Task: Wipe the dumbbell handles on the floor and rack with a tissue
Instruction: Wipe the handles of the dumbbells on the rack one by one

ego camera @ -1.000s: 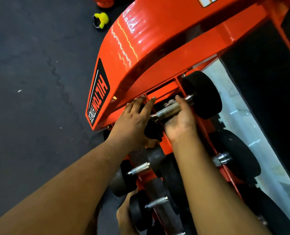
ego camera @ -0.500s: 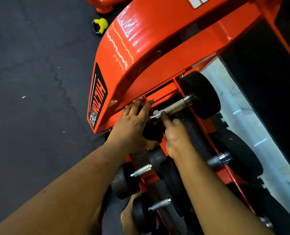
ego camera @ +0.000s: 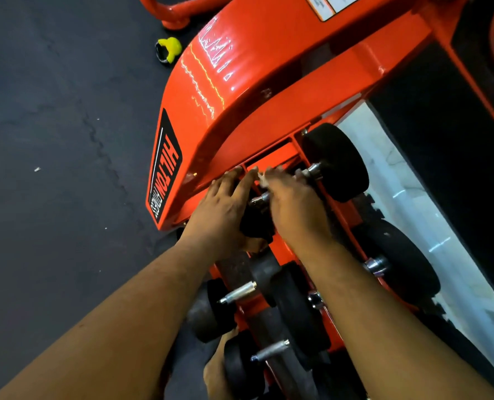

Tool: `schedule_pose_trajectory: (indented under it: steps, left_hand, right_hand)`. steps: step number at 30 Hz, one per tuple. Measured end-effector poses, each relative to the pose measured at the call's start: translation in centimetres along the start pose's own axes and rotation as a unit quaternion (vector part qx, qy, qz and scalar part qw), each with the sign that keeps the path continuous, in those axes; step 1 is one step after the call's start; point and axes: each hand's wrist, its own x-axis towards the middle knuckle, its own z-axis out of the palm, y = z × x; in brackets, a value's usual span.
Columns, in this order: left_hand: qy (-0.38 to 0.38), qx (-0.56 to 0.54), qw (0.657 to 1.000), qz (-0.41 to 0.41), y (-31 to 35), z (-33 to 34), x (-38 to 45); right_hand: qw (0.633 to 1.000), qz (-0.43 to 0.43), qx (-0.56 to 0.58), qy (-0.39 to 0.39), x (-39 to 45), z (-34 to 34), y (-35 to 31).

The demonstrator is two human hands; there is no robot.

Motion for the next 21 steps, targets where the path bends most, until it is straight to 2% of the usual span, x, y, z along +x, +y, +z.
schedule_pose_trajectory:
  steps: [2,8,9,12,16,20,21]
  left_hand:
    - [0.001,-0.004,1.0,0.003,0.1,-0.1,-0.1]
    - [-0.005,-0.009,1.0,0.007,0.0,0.0,-0.1]
    - [-0.003,-0.006,1.0,0.007,0.0,0.0,-0.1]
    - [0.002,-0.001,1.0,0.013,-0.2,0.3,-0.3]
    - [0.01,0.002,1.0,0.022,-0.5,0.5,-0.4]
    - [0.037,0.002,0.999,0.038,-1.2,1.5,-1.0]
    - [0.04,0.001,0.998,0.046,-1.5,1.8,-1.5]
  right_hand:
    - [0.984,-0.063,-0.123,-0.108,-1.1,1.6,0.0]
    - [0.981,-0.143,-0.126,-0.042,-6.0,0.7,2.1]
    - [0.984,-0.134,-0.119,-0.013,-5.9,0.2,2.6]
    - [0.991,-0.03,-0.089,0.094,-4.0,-1.3,4.0]
    - [0.994,0.049,-0.095,0.033,-2.2,0.1,2.8]
    - [0.994,0.02,-0.096,-0.057,-3.8,1.5,-0.7]
    - [0.995,0.026,-0.087,-0.049,-4.4,1.5,-1.4]
